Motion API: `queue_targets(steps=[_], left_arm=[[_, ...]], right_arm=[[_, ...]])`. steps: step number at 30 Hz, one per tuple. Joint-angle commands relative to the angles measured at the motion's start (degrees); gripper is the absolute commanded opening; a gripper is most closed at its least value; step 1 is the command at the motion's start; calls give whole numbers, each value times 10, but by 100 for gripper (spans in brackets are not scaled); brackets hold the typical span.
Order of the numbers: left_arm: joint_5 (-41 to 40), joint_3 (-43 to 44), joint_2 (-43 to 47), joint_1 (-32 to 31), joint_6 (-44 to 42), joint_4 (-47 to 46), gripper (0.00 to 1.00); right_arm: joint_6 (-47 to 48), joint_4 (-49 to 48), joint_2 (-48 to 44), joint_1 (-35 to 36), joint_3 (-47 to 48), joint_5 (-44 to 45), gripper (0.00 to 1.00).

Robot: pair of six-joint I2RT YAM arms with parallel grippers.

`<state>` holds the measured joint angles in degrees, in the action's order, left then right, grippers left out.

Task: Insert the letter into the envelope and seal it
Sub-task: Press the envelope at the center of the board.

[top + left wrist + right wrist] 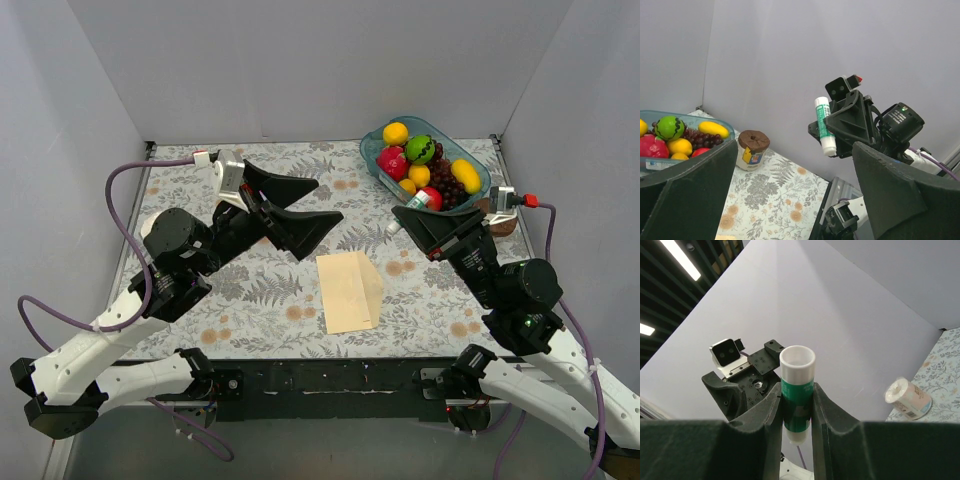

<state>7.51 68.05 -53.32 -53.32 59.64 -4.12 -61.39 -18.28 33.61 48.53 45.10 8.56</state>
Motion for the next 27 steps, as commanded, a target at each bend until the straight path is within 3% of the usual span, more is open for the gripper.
queue_targets(steps=[1,2,4,7,10,14,19,24,27], left_arm=[[-61,42,-21,8,5,67,98],[-67,58,-43,22,7,132,98],[-80,55,-76,62,22,158,98],[-9,-28,-67,123,44,114,98],[66,-92,-76,230,55,59,98],[82,-195,-99,241,23,-60,98],[114,-246,-144,242,-7,-113,98],[177,-362,-130,228,-64,-277,98],[165,-440,-117,226,-72,-365,98]], right_arm=[[40,-40,-4,2,5,-18,1],[101,-33,1,2,20,-25,1],[165,29,19,2,45,-44,1],[286,94,31,1,60,-48,1],[371,76,20,2,1,-45,1],[419,40,2,2,-87,-23,1],[428,26,21,2,-156,-6,1],[449,-87,44,2,-243,22,1],[458,-167,74,2,-295,31,1]])
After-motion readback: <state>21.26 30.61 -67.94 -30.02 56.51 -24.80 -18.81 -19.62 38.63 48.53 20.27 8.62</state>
